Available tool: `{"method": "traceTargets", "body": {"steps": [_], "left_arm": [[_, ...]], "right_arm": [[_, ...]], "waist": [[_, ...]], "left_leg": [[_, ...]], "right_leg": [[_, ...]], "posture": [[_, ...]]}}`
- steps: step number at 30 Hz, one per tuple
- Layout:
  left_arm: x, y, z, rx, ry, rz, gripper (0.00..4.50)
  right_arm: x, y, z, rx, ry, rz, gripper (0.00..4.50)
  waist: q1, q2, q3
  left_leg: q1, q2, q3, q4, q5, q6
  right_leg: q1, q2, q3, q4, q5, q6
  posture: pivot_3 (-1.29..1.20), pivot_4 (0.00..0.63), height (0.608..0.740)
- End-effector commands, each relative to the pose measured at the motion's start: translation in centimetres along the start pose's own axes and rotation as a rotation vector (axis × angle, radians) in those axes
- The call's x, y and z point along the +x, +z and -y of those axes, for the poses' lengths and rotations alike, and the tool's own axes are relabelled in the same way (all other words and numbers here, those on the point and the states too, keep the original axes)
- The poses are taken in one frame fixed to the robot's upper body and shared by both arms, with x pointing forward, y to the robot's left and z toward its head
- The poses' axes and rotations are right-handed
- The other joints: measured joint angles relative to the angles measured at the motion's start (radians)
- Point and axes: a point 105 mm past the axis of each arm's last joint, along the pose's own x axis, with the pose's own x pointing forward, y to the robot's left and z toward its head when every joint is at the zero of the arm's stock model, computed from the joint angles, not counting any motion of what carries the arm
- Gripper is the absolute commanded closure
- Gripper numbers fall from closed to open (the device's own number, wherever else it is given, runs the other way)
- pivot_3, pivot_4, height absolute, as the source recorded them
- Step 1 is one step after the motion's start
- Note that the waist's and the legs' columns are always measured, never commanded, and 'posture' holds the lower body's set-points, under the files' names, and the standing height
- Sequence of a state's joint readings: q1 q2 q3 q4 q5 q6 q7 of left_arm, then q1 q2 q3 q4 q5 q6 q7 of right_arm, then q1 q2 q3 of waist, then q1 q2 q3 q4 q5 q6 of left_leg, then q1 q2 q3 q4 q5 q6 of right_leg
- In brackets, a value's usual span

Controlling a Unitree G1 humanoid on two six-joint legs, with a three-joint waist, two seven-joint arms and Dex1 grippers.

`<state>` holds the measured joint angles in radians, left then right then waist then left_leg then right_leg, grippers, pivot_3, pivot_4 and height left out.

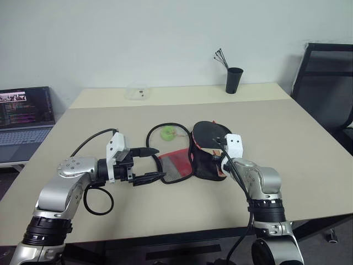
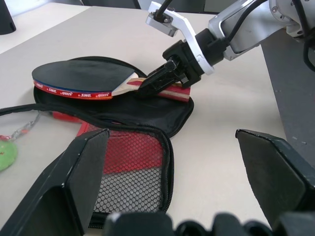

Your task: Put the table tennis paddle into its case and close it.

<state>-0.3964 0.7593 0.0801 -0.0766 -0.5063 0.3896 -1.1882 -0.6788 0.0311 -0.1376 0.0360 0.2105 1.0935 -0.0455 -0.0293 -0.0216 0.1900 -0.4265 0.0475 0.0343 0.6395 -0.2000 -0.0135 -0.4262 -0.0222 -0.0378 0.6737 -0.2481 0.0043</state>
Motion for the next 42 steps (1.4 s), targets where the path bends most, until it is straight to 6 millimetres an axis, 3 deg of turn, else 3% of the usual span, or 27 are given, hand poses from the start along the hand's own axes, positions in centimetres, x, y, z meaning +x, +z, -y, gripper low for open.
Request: {"method": "traceTargets", "body": {"steps": [1,7,13,17,22,26,28,32,35,38,42], "left_arm": [[0.2,1.3,0.1,0.047,-0.01,0.023,0.0],[0.3,1.4,0.1,0.051,-0.01,0.025,0.0],[0.3,1.3,0.1,0.05,-0.009,0.026,0.0],[0.4,1.3,0.2,0.049,-0.008,0.027,0.0],[0.4,1.2,0.2,0.045,-0.005,0.03,0.0],[0.2,0.9,0.2,0.037,0.0,0.027,0.0],[0.2,0.8,0.2,0.035,0.001,0.025,0.0],[0.3,0.8,0.1,0.034,-0.002,0.024,0.0],[0.4,0.8,-0.1,0.034,-0.001,0.024,0.0],[0.2,0.0,-1.0,0.024,0.044,0.004,0.0],[-0.3,-1.2,-1.7,-0.004,0.085,-0.021,0.0]], "right_arm": [[-0.2,2.1,-0.4,-0.005,0.002,0.077,3.37],[0.0,2.1,0.3,0.008,-0.032,0.079,3.37],[-0.1,2.5,0.8,0.022,-0.058,0.1,1.49],[-0.5,2.7,0.1,0.007,-0.024,0.11,0.08],[-2.6,3.0,-2.4,-0.028,0.183,0.112,0.03],[-5.8,3.1,-1.6,-0.25,0.308,0.16,0.03],[-6.9,2.9,-0.2,-0.326,0.316,0.165,0.03],[-7.8,2.1,2.4,-0.384,0.31,0.128,0.03],[-8.1,1.6,3.3,-0.412,0.314,0.105,0.03],[-8.5,1.7,3.0,-0.398,0.343,0.118,0.03],[-10.4,2.2,1.1,-0.385,0.504,0.143,0.03]], "waist": [[0.0,0.0,0.0],[0.0,0.0,0.0],[0.0,0.0,0.0],[0.0,0.0,0.0],[0.0,0.0,0.0],[0.005,0.0,0.0],[0.006,0.0,0.0],[0.004,0.0,0.0],[0.003,-0.001,0.0],[0.002,-0.001,0.0],[0.002,-0.001,0.0]], "left_leg": [[0.0,0.0,0.0,0.0,0.0,0.0],[0.0,0.0,0.0,0.0,0.0,0.0],[0.0,0.0,0.0,0.0,0.0,0.0],[0.0,0.0,0.0,0.0,0.0,0.0],[0.0,0.0,0.0,0.0,0.0,0.0],[-0.001,0.0,0.0,-0.002,0.0,0.0],[-0.001,-0.001,0.0,-0.002,0.0,0.0],[-0.001,-0.001,0.0,-0.005,0.0,0.0],[0.0,-0.001,0.001,-0.006,0.0,0.0],[0.0,-0.002,0.001,-0.008,0.0,0.0],[0.0,-0.001,0.0,-0.008,0.0,0.0]], "right_leg": [[0.0,0.0,0.0,0.0,0.0,0.0],[0.0,0.0,0.0,0.0,0.0,0.0],[0.0,0.0,0.0,0.0,0.0,0.0],[0.0,0.0,0.0,0.0,0.0,0.0],[0.0,0.0,0.0,0.0,0.0,0.0],[0.0,-0.001,-0.001,-0.002,0.0,0.0],[0.001,-0.001,-0.001,-0.004,0.0,0.0],[0.002,0.0,-0.001,-0.01,0.002,-0.002],[0.002,0.0,0.0,-0.011,0.002,-0.002],[0.001,0.002,0.0,-0.011,0.002,-0.002],[0.001,0.004,-0.001,-0.011,0.002,-0.002]], "posture": [[0.0,0.15,0.74],[0.0,0.15,0.74],[0.0,0.15,0.74],[0.0,0.15,0.74],[0.0,0.15,0.74],[0.0,0.15,0.74],[0.0,0.15,0.74],[0.0,0.15,0.74],[0.0,0.15,0.74],[0.0,0.15,0.74],[0.0,0.15,0.74]]}}
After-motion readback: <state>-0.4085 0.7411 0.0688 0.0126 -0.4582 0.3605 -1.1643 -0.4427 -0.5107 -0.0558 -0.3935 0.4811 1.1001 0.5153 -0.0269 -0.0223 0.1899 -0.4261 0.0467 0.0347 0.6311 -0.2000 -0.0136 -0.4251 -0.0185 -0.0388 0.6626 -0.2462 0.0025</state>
